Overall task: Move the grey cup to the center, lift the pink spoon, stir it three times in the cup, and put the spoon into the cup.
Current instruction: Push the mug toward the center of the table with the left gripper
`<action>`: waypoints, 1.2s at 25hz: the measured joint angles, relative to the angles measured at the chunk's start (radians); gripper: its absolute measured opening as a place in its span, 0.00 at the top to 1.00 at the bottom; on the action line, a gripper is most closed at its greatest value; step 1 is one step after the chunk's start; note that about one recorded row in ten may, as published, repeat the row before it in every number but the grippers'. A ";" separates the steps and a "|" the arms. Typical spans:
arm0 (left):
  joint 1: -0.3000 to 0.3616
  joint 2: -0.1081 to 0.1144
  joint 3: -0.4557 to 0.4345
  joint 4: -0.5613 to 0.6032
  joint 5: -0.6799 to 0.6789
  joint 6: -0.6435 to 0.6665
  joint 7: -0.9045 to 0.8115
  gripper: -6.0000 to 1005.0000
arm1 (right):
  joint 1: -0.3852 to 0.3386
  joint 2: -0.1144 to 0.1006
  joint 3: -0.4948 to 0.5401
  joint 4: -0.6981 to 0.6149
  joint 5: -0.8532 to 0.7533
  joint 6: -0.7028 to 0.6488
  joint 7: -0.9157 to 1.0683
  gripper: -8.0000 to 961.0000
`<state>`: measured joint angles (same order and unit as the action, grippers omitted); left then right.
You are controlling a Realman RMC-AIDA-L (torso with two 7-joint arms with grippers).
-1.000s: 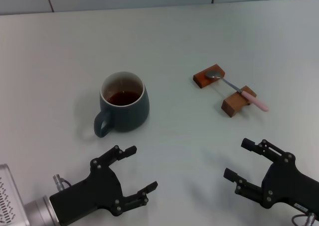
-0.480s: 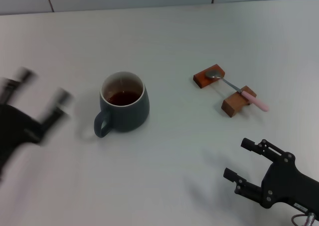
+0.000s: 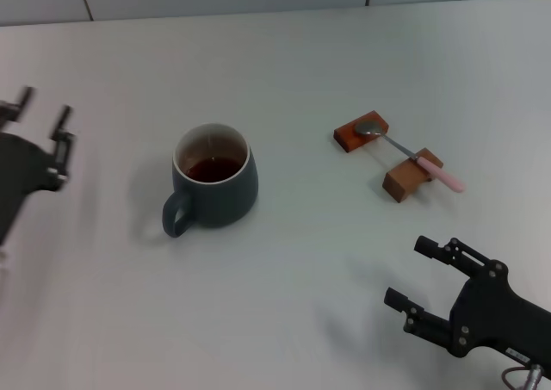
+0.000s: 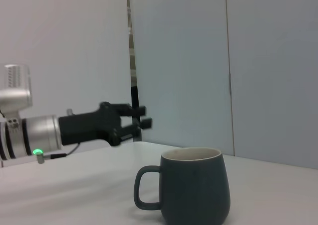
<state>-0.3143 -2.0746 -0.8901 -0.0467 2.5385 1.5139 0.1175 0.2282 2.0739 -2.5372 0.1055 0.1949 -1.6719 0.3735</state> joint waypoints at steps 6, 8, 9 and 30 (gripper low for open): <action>-0.018 -0.002 0.152 -0.158 0.007 -0.251 0.380 0.61 | 0.000 0.001 0.000 0.000 0.000 0.000 0.000 0.19; -0.019 -0.004 0.198 -0.221 0.007 -0.342 0.457 0.69 | 0.000 0.001 0.000 0.000 0.000 -0.005 0.000 0.19; -0.020 -0.004 0.203 -0.237 0.007 -0.366 0.473 0.72 | 0.000 0.001 0.000 0.000 0.000 -0.008 0.000 0.19; -0.028 -0.005 0.336 -0.454 0.005 -0.558 0.516 0.95 | 0.000 0.000 0.004 -0.001 0.000 -0.017 0.002 0.19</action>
<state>-0.3423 -2.0793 -0.5545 -0.5007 2.5439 0.9558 0.6339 0.2280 2.0738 -2.5334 0.1043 0.1952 -1.6889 0.3760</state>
